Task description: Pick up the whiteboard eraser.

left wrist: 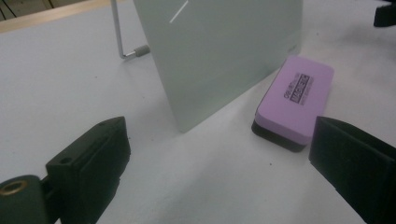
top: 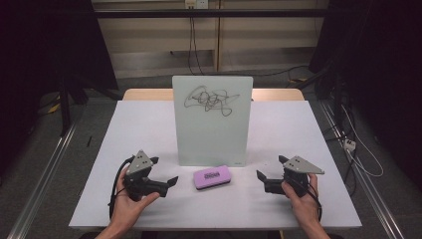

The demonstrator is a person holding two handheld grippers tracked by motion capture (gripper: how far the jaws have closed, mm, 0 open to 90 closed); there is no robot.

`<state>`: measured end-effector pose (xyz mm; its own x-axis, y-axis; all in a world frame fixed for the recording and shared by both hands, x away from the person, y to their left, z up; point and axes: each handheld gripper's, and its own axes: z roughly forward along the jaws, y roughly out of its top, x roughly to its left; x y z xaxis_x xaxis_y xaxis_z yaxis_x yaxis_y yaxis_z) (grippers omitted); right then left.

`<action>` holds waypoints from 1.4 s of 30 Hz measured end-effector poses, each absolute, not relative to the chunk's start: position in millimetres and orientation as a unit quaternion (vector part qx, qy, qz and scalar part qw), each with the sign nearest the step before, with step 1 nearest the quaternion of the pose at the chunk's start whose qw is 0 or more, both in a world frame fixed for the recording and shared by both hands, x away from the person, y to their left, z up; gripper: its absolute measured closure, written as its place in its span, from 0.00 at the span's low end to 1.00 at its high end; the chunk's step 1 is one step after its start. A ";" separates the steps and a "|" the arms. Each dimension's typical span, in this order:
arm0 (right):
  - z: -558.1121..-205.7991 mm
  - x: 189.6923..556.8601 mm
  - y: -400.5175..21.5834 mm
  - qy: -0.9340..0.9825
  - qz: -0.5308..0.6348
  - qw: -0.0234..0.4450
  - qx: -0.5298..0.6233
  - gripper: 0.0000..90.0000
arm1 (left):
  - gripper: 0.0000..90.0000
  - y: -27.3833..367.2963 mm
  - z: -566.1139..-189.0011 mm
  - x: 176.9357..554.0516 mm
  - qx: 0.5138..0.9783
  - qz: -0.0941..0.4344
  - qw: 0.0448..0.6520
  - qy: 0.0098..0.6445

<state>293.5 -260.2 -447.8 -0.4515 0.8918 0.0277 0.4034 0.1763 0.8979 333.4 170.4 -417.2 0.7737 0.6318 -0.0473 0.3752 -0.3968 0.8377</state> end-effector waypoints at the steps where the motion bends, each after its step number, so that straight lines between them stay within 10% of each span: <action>1: -447.8 293.6 -260.1 0.719 0.458 0.267 0.450 0.06 | 0.06 168.4 -416.9 333.9 0.825 0.139 0.456 0.302; 42: -448.6 293.5 -259.1 0.721 0.459 0.262 0.447 0.05 | 0.12 72.7 -407.0 353.6 0.897 0.060 0.396 0.184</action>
<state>293.5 -259.1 -448.6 -0.4632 0.8857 0.0329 0.4045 0.1782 0.8970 353.6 72.7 -407.0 0.9251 0.3778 -0.0373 0.2821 -0.6183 0.7336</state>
